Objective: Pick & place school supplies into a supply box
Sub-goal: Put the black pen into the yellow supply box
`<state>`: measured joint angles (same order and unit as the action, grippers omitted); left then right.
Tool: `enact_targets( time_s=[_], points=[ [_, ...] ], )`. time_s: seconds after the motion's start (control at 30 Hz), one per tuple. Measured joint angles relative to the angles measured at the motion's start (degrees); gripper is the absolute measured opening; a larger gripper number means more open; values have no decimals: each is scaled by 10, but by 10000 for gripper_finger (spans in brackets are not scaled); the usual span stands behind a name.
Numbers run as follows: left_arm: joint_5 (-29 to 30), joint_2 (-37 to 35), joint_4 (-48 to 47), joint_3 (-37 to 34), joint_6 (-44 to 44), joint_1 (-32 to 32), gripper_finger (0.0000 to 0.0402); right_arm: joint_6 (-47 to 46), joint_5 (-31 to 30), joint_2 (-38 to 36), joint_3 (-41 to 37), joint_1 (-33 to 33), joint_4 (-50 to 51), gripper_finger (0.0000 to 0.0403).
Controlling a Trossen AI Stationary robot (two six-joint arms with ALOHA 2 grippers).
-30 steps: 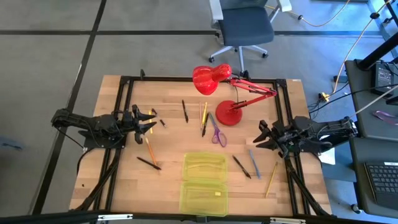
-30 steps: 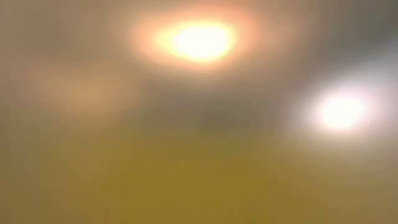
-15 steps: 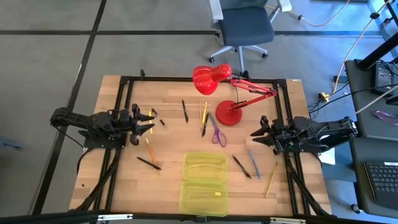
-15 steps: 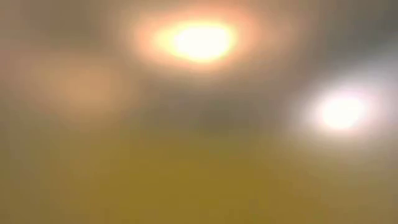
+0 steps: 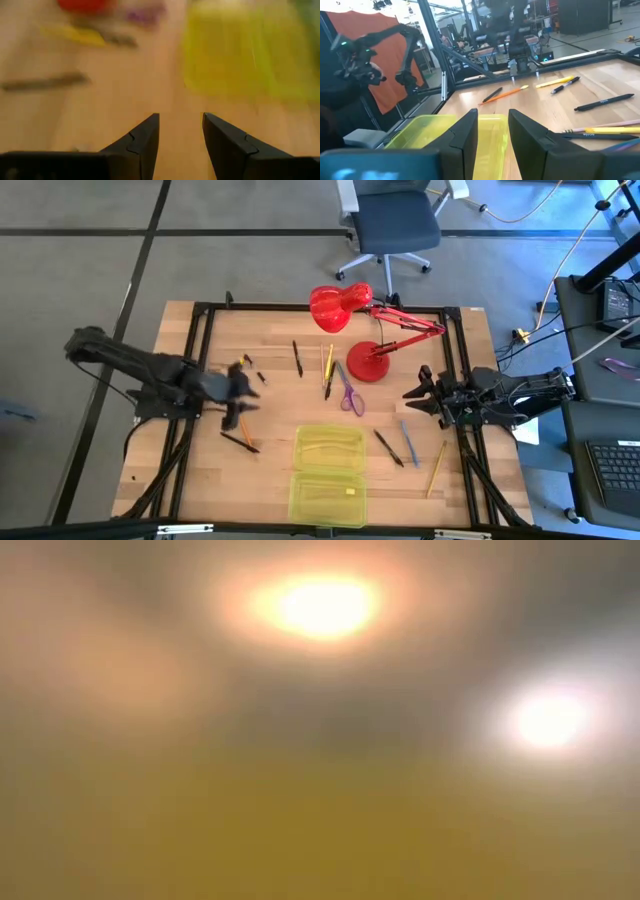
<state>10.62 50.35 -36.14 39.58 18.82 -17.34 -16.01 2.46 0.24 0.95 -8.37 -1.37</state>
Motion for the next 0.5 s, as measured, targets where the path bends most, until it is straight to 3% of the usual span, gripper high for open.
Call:
enact_targets(
  time_s=[0.17,0.3,0.5],
  points=[
    [-98,135,-77,42,58,-45,143,0,0,0,0,0,6,114],
    [-160,206,-85,48,128,-79,143,0,1,0,0,0,10,114],
    [-155,278,-87,48,181,-133,143,16,1,0,0,0,12,114]
  ],
)
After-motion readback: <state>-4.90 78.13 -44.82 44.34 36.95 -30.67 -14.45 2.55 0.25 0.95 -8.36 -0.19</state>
